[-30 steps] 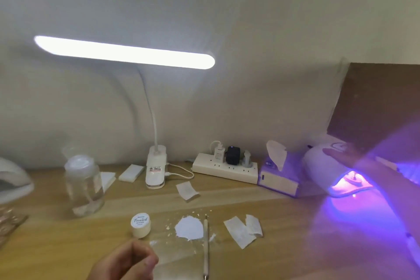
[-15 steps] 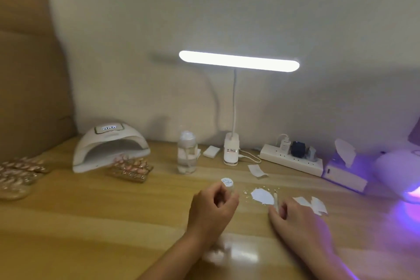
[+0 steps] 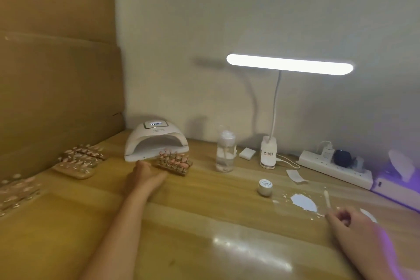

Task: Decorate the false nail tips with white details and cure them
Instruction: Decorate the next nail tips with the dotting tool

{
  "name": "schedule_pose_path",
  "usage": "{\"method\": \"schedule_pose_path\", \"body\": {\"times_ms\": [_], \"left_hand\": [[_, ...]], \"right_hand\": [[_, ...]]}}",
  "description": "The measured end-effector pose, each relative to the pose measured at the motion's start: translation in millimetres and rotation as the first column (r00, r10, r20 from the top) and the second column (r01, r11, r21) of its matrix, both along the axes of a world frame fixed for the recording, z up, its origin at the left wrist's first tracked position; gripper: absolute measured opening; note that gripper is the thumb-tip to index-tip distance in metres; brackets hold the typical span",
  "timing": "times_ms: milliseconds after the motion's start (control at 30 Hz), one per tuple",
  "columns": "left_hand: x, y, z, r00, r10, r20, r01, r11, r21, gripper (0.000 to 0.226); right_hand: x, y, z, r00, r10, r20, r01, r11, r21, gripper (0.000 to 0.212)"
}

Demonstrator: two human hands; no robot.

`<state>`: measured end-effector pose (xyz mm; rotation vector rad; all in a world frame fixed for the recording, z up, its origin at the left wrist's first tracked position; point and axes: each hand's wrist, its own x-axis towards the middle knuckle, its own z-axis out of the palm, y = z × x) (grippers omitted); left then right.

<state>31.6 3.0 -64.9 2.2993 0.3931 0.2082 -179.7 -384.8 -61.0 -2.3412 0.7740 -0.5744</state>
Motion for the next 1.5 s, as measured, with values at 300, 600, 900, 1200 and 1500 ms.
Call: {"method": "schedule_pose_path", "body": {"times_ms": [300, 600, 900, 1200, 1500], "left_hand": [[19, 1, -1, 0.989, -0.120, -0.087, 0.134, 0.975, 0.179, 0.094], [19, 0, -1, 0.990, -0.111, -0.085, 0.130, 0.954, 0.271, 0.093], [18, 0, 1, 0.983, -0.155, -0.100, 0.176, 0.950, 0.257, 0.088], [12, 11, 17, 0.893, -0.438, -0.107, 0.444, 0.895, 0.045, 0.040], [-21, -47, 59, 0.574, -0.644, -0.505, 0.805, 0.555, 0.209, 0.025]], "right_hand": [[11, -13, -14, 0.976, 0.006, 0.218, -0.056, 0.972, 0.226, 0.028], [5, -7, -7, 0.962, 0.029, 0.272, -0.100, 0.963, 0.250, 0.028], [4, -15, -6, 0.920, -0.105, 0.377, -0.051, 0.923, 0.381, 0.029], [10, -17, -10, 0.894, -0.160, 0.419, -0.027, 0.913, 0.407, 0.026], [6, -23, -5, 0.874, -0.166, 0.457, -0.091, 0.868, 0.489, 0.012]]}}
